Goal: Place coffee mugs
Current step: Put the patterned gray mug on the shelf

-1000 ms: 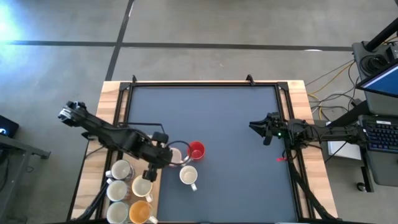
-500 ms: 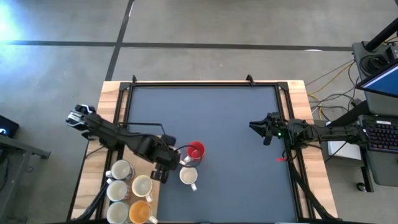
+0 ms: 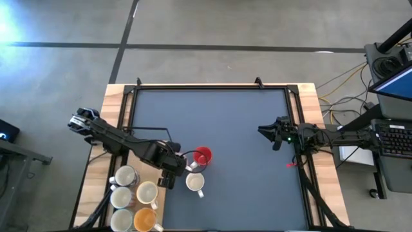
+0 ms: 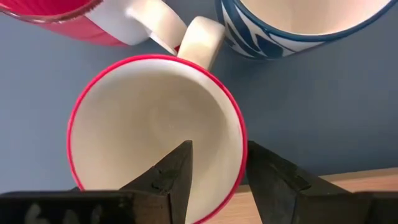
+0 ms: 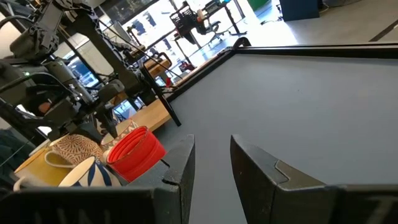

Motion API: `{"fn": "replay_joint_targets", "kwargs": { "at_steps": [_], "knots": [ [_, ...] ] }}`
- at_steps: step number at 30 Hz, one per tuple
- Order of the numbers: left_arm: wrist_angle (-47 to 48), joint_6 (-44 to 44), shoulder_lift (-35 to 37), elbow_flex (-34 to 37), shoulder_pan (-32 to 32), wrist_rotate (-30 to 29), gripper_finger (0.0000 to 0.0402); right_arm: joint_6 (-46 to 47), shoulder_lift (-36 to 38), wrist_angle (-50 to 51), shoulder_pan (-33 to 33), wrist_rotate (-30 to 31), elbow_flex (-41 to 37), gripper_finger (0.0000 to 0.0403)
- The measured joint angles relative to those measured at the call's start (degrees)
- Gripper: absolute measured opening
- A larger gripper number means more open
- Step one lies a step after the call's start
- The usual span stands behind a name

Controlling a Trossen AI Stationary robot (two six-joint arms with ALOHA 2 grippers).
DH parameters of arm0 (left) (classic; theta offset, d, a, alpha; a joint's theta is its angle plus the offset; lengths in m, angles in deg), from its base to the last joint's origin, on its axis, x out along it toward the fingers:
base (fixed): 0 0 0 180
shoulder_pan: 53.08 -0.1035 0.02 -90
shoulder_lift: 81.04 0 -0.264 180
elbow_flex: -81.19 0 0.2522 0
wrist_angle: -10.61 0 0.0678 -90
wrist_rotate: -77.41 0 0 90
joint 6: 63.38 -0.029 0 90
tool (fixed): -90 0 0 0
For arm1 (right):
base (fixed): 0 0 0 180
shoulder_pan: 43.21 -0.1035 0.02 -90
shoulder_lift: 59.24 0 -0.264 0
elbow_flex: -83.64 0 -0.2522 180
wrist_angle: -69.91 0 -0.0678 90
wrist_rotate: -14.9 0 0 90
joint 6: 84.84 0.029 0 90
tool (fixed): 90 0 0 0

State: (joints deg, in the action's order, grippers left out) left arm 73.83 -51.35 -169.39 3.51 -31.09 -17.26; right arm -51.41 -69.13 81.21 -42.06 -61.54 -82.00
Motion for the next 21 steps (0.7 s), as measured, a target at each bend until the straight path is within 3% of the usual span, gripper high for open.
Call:
{"fn": "replay_joint_targets", "kwargs": {
  "at_steps": [6,13,21],
  "knots": [
    [-0.4,-2.5,-1.7,0.0,-0.3,-0.4,0.01,0.0,0.0,0.0,0.0,0.0,0.0,0.0091],
    [0.0,-4.2,-2.9,0.0,-0.3,1.1,0.0012,0.0,0.0,0.0,0.0,0.0,0.0,0.0091],
    [2.2,-5.3,0.2,-0.9,-0.3,2.9,0.0007,0.0,0.0,0.0,0.0,0.0,0.0,0.0091]
  ]
}}
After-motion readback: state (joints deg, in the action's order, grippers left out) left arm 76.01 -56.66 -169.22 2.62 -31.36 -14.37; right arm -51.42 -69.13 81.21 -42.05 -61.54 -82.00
